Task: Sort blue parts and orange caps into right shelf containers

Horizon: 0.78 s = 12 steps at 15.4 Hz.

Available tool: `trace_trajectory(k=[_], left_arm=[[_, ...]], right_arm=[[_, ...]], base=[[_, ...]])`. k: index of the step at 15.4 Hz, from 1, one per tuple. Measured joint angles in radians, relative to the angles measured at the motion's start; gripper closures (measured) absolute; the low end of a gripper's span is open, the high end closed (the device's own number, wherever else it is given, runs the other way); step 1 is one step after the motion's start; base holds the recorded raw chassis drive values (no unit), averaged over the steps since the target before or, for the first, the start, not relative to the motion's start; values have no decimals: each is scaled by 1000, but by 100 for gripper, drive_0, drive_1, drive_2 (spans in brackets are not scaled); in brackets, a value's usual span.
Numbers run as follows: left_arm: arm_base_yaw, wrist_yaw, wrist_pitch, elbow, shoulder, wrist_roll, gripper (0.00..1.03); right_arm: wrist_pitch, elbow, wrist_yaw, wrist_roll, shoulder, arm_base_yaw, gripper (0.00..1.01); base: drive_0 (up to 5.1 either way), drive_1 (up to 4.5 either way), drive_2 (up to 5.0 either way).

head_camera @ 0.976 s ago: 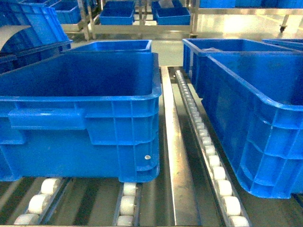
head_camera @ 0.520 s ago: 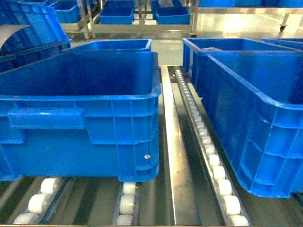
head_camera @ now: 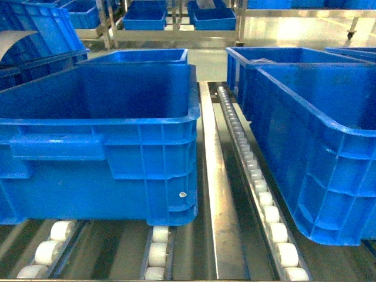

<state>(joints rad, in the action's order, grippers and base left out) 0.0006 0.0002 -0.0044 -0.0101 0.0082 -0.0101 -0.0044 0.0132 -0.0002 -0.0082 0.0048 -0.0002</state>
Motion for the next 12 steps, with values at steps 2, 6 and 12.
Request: trace_trajectory(k=[2, 6, 12], left_arm=[[0, 0, 0, 0, 0, 0, 5], [0, 0, 0, 0, 0, 0, 5], [0, 0, 0, 0, 0, 0, 5]], right_arm=[[0, 0, 0, 0, 0, 0, 3], [0, 0, 0, 0, 0, 0, 3], [0, 0, 0, 0, 0, 0, 3]], base=[[0, 0, 0], [0, 0, 0], [0, 0, 0]])
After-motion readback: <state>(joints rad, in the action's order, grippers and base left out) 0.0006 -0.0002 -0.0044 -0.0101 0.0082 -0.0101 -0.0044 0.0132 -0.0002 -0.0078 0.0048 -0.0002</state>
